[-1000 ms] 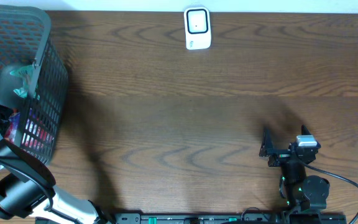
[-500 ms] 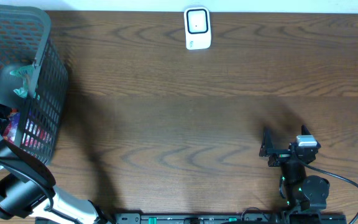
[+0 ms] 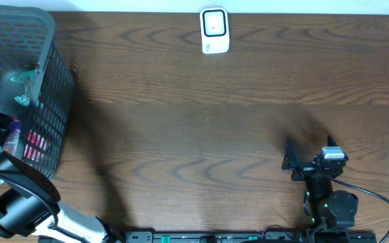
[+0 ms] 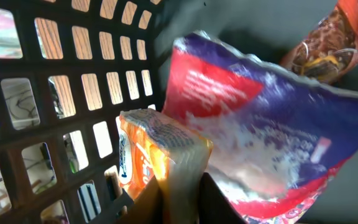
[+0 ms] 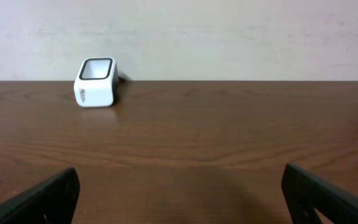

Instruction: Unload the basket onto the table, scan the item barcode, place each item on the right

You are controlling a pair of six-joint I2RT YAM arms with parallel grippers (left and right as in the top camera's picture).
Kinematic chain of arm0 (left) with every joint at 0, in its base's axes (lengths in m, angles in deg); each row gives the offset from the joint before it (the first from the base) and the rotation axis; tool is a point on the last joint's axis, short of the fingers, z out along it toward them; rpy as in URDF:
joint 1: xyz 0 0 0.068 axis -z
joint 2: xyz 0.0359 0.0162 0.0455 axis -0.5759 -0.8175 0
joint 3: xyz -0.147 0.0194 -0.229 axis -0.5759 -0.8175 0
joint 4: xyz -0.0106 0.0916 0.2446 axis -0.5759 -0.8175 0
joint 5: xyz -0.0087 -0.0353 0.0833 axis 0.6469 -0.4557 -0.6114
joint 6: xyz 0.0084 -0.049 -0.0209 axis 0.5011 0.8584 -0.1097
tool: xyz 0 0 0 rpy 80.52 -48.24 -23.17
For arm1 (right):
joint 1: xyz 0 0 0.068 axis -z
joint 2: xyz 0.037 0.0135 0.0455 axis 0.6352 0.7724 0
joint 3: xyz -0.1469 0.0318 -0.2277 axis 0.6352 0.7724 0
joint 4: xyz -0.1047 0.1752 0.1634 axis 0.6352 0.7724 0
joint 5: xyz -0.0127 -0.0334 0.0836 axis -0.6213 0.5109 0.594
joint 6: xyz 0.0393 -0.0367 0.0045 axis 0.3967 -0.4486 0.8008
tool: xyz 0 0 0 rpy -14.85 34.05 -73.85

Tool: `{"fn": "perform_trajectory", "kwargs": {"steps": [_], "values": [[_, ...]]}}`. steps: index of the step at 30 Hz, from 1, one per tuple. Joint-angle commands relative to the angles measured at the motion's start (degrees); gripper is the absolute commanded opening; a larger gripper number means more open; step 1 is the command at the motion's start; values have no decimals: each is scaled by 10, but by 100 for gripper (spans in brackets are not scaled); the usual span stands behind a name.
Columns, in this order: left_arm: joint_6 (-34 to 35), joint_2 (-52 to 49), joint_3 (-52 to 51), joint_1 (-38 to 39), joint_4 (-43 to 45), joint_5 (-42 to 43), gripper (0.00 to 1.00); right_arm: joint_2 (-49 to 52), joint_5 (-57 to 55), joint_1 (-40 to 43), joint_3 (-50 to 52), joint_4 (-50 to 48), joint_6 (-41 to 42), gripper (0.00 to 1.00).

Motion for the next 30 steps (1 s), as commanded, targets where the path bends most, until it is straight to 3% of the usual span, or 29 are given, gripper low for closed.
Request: {"fn": "perform_trajectory", "kwargs": {"steps": [1,12,15,23,26,30], "values": [[-2,15,13,0,-2,-12,7,-4,-5,2,0,3,6,99],[-38,89,84,0,11,15,7,-4,-5,2,0,3,6,99],[-38,140,107,0,64,113,7,-4,-5,2,0,3,6,99],[17,221,107,25,197,489,7,-4,-5,2,0,3,6,99],[10,221,107,67,213,531,7,-4,-5,2,0,3,6,99],[-73,221,107,145,215,527,7,-4,-5,2,0,3,6,99]]}}
